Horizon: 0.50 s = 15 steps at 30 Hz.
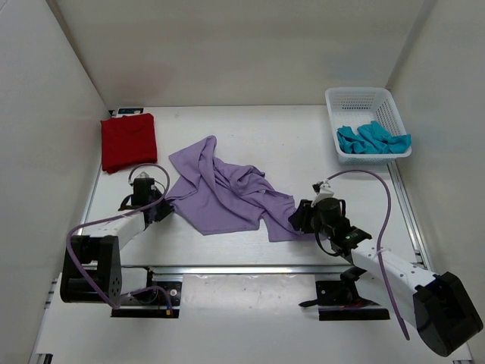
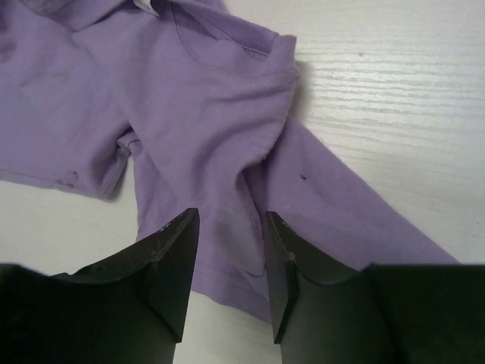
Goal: Fold and stack the t-shirts
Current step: Flatten out the tshirt
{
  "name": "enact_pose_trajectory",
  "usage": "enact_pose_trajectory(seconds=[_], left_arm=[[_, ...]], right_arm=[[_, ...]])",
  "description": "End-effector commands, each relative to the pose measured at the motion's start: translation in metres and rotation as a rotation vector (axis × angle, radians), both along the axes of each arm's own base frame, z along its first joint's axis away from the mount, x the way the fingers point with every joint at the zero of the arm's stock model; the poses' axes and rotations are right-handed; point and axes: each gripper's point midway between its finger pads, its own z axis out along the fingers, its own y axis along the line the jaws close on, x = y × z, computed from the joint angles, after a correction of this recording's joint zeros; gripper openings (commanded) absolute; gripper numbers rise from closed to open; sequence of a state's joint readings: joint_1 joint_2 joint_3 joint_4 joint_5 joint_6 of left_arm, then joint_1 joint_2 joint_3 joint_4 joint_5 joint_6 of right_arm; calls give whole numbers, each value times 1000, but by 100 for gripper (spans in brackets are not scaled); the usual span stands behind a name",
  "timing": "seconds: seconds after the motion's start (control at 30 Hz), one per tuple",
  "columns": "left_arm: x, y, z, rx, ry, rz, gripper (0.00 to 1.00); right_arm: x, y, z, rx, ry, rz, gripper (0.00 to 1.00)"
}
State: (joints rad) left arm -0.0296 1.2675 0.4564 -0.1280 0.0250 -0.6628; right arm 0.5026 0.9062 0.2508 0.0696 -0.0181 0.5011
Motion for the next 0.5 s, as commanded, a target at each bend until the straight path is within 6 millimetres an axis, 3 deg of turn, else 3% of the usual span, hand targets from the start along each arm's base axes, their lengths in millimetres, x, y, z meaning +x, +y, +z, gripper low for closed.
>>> enact_pose_trajectory(seconds=[0.0,0.07,0.1,0.2,0.3,0.43,0.47], left_arm=[[18,2,22,19,-59,7,0],[31,-8,49,13,-103,-50,0],[25,-14,54,7,-84,-82,0],[33,-34,115,-30,-146,-226,0],[19,-52,133,-32,-82,-345,0],[5,-32,130,0,4,-357,1],[7,-26,135,54,7,-343,8]], right_arm=[[18,7,29,64,-103,-1,38],[21,3,26,57,-94,-10,39],[24,0,27,56,-91,-21,40],[29,-6,27,54,-88,-41,40],[35,-7,29,61,-87,-44,41],[51,-5,37,33,-77,-41,43],[53,-5,31,10,-55,-36,43]])
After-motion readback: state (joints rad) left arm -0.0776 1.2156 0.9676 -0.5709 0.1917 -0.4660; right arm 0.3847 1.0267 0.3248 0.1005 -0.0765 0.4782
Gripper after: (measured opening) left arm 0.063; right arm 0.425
